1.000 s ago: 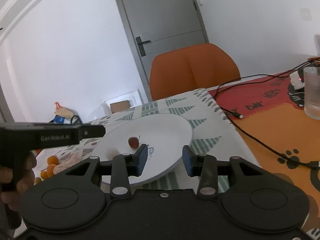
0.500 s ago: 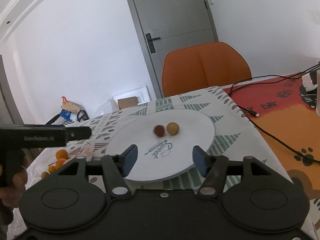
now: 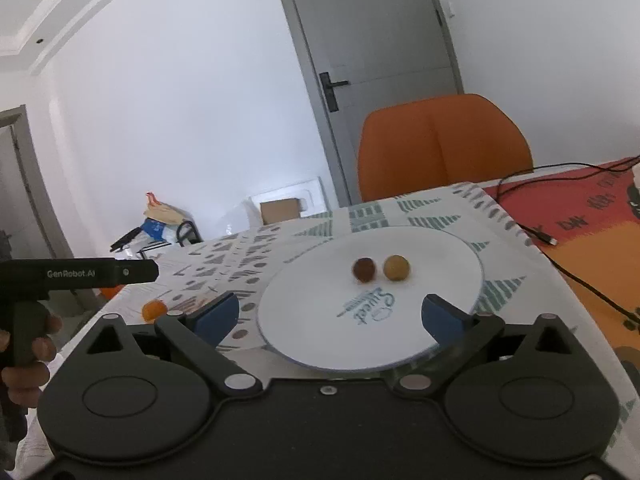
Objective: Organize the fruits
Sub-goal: 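Move both open tools back to the fruit row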
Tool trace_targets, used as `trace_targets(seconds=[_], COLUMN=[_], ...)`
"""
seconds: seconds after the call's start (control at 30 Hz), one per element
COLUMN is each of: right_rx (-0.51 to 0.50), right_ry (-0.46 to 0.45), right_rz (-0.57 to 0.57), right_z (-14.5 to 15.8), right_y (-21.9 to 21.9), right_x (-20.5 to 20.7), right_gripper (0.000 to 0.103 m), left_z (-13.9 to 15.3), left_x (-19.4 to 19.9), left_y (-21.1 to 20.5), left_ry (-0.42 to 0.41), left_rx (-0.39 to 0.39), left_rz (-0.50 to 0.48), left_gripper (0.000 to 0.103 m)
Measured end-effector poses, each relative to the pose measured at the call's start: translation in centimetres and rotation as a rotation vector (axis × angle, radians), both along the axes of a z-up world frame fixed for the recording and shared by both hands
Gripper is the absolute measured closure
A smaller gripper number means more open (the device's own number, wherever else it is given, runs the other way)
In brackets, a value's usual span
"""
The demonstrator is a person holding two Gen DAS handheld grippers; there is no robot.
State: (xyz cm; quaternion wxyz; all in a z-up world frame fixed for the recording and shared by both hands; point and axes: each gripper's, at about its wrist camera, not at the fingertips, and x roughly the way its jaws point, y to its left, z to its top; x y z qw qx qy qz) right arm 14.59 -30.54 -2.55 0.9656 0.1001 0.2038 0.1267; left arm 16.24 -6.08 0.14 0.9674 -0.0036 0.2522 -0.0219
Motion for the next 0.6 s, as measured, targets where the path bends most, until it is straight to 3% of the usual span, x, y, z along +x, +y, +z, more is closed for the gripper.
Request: trace_targets(seconds=[0.2, 0.6], right_rx=[0.007, 0.003], right_ry=[0.001, -0.001], right_rz=[0.023, 0.094], right_z=[0.0, -0.2], right_y=[1.2, 3.9], right_x=[0.5, 0.8], right_gripper=[0.004, 0.005], left_z=[-0.2, -1.6], left_x=[-0.5, -1.7], left_y=[2.6, 5.6], left_ry=[0.009, 0.04], left_rx=[-0.015, -0.026], left_rz=[0.08, 0.14], left_gripper=[0.013, 0.013])
